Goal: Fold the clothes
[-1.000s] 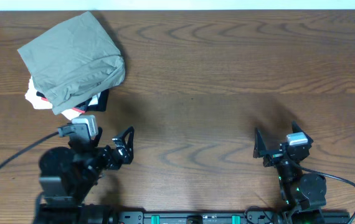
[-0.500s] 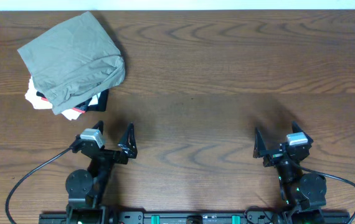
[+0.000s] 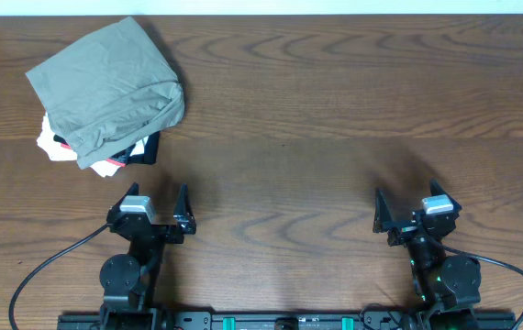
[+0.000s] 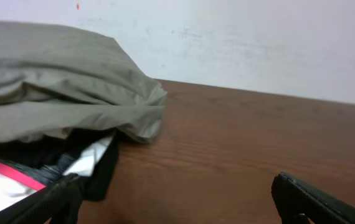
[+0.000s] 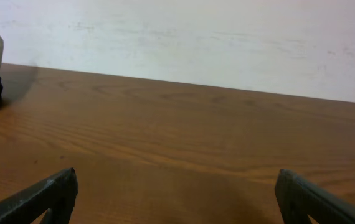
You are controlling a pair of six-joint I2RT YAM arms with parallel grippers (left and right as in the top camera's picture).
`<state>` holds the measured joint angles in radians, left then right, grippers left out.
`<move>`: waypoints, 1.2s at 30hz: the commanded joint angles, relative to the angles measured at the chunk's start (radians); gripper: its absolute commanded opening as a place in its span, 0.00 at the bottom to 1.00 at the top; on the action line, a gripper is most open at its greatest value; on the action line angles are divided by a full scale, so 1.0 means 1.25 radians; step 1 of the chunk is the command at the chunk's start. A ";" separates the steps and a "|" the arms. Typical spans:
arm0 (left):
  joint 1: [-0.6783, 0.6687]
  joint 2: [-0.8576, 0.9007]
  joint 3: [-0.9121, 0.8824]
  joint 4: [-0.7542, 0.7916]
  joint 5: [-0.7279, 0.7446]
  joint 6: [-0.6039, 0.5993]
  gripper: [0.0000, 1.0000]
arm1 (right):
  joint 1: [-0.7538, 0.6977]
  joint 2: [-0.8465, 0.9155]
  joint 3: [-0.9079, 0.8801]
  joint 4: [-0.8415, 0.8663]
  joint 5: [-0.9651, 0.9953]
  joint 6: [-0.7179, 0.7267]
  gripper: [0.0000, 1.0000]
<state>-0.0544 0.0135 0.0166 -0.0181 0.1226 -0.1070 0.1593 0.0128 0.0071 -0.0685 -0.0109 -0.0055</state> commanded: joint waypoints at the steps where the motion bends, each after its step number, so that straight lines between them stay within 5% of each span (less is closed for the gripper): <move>1: -0.003 -0.009 -0.010 -0.034 -0.004 0.100 0.98 | -0.007 -0.003 -0.001 -0.003 -0.006 -0.008 0.99; 36: -0.003 -0.008 -0.010 -0.034 -0.003 0.110 0.98 | -0.007 -0.003 -0.001 -0.003 -0.006 -0.008 0.99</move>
<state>-0.0544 0.0120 0.0177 -0.0204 0.1154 0.0090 0.1593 0.0128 0.0071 -0.0685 -0.0109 -0.0055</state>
